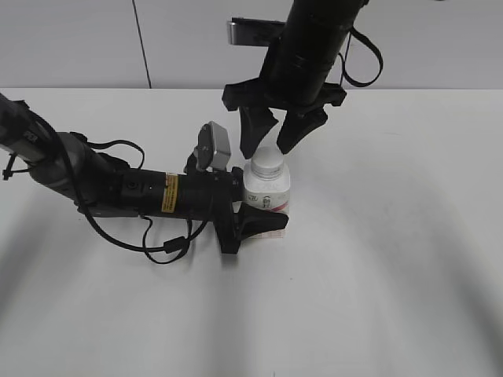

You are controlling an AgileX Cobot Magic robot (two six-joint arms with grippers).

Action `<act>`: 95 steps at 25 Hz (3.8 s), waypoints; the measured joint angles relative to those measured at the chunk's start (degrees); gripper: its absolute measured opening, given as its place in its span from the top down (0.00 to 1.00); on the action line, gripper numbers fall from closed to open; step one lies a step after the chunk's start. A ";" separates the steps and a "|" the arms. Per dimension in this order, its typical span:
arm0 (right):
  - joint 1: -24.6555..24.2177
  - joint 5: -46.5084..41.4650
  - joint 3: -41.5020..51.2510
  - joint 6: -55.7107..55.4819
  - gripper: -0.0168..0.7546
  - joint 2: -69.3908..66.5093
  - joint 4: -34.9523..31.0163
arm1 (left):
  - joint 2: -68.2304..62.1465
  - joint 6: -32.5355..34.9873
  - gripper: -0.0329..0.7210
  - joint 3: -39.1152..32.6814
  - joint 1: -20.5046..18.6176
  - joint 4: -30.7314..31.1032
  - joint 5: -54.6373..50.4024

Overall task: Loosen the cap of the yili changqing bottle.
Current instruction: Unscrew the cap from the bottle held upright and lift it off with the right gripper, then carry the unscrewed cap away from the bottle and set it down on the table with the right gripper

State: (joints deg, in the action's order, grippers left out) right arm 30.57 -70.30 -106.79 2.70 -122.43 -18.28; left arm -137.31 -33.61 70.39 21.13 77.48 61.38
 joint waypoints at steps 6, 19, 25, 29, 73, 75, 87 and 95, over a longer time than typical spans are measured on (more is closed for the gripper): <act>0.00 0.00 0.00 -2.70 0.37 0.00 0.67 | 0.00 0.00 0.42 0.00 0.00 0.00 0.00; 0.00 0.06 0.00 -5.17 0.34 0.00 3.09 | 0.00 0.00 0.42 0.00 0.00 0.00 0.00; 0.00 0.06 0.00 -5.80 0.32 0.00 3.03 | 0.00 0.00 0.42 0.00 0.00 0.00 0.00; 0.00 0.06 0.00 -6.38 0.31 0.00 2.98 | 0.00 0.00 0.42 0.00 0.00 0.00 0.00; 0.00 -0.39 -1.42 -5.74 0.47 -1.78 1.45 | 0.00 -0.07 0.42 0.00 0.00 0.00 0.00; 0.00 -0.15 -2.58 -5.68 0.48 -1.78 1.51 | 0.00 -0.07 0.42 0.00 0.00 0.00 -0.06; 0.00 -0.02 -3.30 -5.50 0.48 -0.98 4.31 | 0.00 -0.02 0.42 0.00 0.00 0.00 -0.01; -0.38 -0.02 -3.34 -5.44 0.48 1.83 9.00 | 0.00 -0.02 0.42 0.00 0.00 0.00 -0.11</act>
State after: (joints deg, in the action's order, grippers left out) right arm 30.19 -70.33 -110.13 -2.73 -120.60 -9.29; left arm -137.31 -33.63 70.39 21.13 77.48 61.27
